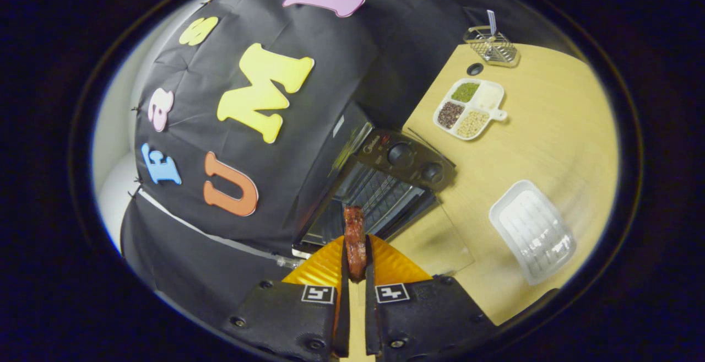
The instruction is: Open the toaster oven, put the food inside, and close the toaster oven door.
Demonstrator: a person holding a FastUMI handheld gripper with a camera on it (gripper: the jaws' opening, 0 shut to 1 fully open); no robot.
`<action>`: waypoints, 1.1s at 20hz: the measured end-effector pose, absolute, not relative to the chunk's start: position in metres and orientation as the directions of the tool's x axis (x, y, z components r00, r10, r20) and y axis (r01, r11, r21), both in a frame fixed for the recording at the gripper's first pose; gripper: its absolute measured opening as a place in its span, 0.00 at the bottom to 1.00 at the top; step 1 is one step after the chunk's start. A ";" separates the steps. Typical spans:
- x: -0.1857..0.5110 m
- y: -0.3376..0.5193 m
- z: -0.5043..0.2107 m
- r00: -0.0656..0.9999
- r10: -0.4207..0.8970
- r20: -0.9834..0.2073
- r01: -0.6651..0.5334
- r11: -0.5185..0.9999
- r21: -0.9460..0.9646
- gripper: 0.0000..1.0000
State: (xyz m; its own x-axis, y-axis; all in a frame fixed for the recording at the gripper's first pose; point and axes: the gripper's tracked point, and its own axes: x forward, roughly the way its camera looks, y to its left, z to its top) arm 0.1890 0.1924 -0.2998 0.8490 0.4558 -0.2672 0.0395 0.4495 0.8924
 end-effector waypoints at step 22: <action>0.353 0.285 -0.374 0.915 0.200 -0.350 0.239 0.430 0.871 0.16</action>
